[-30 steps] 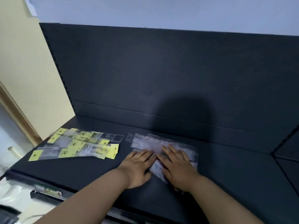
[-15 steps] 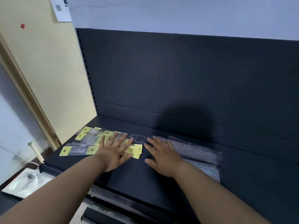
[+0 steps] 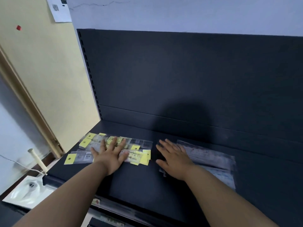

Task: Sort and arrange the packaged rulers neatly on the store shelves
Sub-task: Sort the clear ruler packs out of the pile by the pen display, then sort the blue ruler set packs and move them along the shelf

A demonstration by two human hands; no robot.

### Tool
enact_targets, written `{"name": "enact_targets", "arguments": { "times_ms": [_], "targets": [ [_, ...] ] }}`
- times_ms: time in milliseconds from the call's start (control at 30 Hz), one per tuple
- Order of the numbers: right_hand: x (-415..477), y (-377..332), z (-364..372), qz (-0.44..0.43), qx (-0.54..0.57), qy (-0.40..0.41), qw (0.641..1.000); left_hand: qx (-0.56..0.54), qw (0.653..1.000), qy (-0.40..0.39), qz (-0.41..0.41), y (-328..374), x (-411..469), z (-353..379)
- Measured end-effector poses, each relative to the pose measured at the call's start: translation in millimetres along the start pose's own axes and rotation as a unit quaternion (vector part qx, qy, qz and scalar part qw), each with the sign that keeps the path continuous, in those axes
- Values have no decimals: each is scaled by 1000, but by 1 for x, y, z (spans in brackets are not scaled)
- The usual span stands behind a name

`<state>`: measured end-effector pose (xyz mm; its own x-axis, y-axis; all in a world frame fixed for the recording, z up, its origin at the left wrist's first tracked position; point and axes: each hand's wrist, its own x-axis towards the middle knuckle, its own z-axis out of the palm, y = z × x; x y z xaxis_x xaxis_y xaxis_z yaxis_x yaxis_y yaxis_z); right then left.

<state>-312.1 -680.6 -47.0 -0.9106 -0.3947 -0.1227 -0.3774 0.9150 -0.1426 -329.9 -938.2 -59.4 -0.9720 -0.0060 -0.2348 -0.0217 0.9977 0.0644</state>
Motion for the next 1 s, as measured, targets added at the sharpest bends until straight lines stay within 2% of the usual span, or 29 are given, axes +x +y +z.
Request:
{"name": "enact_targets", "arguments": {
  "times_ms": [133, 267, 400, 567, 700, 867, 1000],
  "targets": [
    [-11, 24, 0, 43, -2, 6, 999, -6, 999, 11, 52, -9, 18, -2],
    [-22, 41, -2, 64, -1, 3, 998, 10, 998, 6, 63, -14, 30, -9],
    [-33, 56, -4, 81, -3, 2, 997, 9, 993, 41, 110, 16, 22, -18],
    [-67, 73, -12, 96, 8, 16, 995, 44, 972, 73, 218, 108, -1, -27],
    [-119, 102, -19, 128, 10, 30, 991, 89, 942, 81, 313, 200, -25, -19],
    [-225, 162, -28, 210, -8, 51, 976, 102, 904, 69, 408, 325, -77, -5],
    [-342, 219, -26, 295, 14, 65, 953, 84, 873, 46, 478, 430, -132, 18]
  ]
}}
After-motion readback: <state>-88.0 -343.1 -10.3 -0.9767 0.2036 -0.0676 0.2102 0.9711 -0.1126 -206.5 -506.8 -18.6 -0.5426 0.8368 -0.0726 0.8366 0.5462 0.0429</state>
